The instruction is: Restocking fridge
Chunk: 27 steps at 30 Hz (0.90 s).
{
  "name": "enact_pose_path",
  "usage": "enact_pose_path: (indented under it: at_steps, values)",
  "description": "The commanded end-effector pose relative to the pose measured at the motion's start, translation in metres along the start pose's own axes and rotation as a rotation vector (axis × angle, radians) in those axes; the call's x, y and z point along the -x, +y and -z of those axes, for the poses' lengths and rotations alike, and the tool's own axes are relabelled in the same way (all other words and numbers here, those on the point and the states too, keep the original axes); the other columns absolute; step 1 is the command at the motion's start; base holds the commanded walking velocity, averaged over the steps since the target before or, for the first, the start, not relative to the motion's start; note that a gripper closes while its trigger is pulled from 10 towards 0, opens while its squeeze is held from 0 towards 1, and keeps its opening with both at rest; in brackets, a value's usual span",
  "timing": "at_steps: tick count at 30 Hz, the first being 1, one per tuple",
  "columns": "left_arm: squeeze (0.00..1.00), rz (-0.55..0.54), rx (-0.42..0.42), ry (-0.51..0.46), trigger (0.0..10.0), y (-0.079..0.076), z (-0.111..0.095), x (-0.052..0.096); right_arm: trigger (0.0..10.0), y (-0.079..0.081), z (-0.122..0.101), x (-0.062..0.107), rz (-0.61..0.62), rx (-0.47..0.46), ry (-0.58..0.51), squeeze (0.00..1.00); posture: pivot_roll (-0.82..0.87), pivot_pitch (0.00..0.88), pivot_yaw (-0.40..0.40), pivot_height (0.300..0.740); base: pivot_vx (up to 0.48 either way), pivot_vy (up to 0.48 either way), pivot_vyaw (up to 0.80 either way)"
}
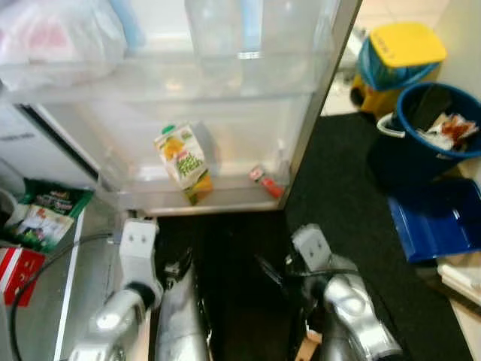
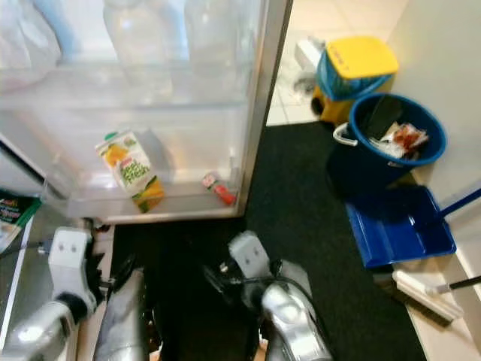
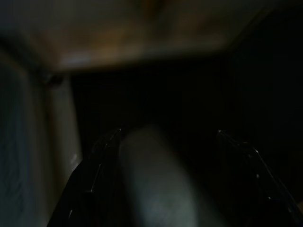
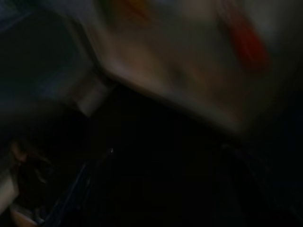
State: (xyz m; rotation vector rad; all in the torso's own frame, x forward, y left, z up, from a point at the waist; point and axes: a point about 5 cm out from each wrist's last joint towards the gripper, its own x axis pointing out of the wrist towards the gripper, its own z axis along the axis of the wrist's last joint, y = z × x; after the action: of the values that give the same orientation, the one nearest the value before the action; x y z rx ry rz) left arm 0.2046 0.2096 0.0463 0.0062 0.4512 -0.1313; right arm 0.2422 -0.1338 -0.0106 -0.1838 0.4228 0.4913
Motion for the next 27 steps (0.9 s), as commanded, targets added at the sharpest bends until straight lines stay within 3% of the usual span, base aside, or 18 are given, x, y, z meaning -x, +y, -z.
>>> enact_pose_path:
  at_steps: [1,4,6,7,10,13,19,23,27]
  values:
    - [0.00,-0.090,-0.009,0.089,10.0,0.008,0.030,0.000,10.0,-0.011,0.028,0.011,0.128,-0.058,0.113,0.00,0.08,0.176,-0.042,0.505,0.000,0.000,0.00]
    - [0.00,-0.131,-0.012,0.127,10.0,0.013,0.042,0.001,10.0,-0.015,0.040,0.016,0.180,-0.087,0.157,0.00,0.08,0.176,-0.042,0.505,0.000,0.000,0.00]
    - [0.00,-0.201,0.005,0.235,10.0,0.026,0.072,0.006,10.0,-0.023,0.067,0.033,0.299,-0.242,0.253,0.00,0.07,0.142,-0.042,0.505,0.000,0.000,0.00]
    - [0.00,-0.201,0.005,0.235,10.0,0.026,0.072,0.006,10.0,-0.023,0.067,0.033,0.299,-0.242,0.253,0.00,0.07,0.142,-0.042,0.505,0.000,0.000,0.00]
    - [0.00,-0.244,0.015,0.355,10.0,0.032,0.103,0.011,10.0,-0.031,0.095,0.052,0.441,-0.420,0.363,0.00,0.04,0.093,-0.047,0.505,0.000,0.000,0.00]
    - [0.00,-0.257,-0.016,0.414,10.0,0.032,0.121,0.012,10.0,-0.033,0.108,0.061,0.486,-0.407,0.436,0.00,0.03,0.075,-0.054,0.505,0.000,0.000,0.00]
    - [0.00,-0.266,-0.031,0.439,10.0,0.031,0.129,0.012,10.0,-0.034,0.113,0.066,0.467,-0.327,0.486,0.00,0.03,0.046,-0.073,0.505,0.000,0.000,0.00]
    - [0.00,-0.293,0.008,0.374,10.0,0.026,0.125,0.000,10.0,-0.057,0.097,0.062,0.531,-0.290,0.397,0.00,0.02,0.037,-0.083,0.505,0.000,0.000,0.00]
    - [0.00,-0.303,0.017,0.332,10.0,0.024,0.119,-0.005,10.0,-0.062,0.090,0.058,0.553,-0.290,0.358,0.00,0.02,0.037,-0.080,0.505,0.000,0.000,0.00]
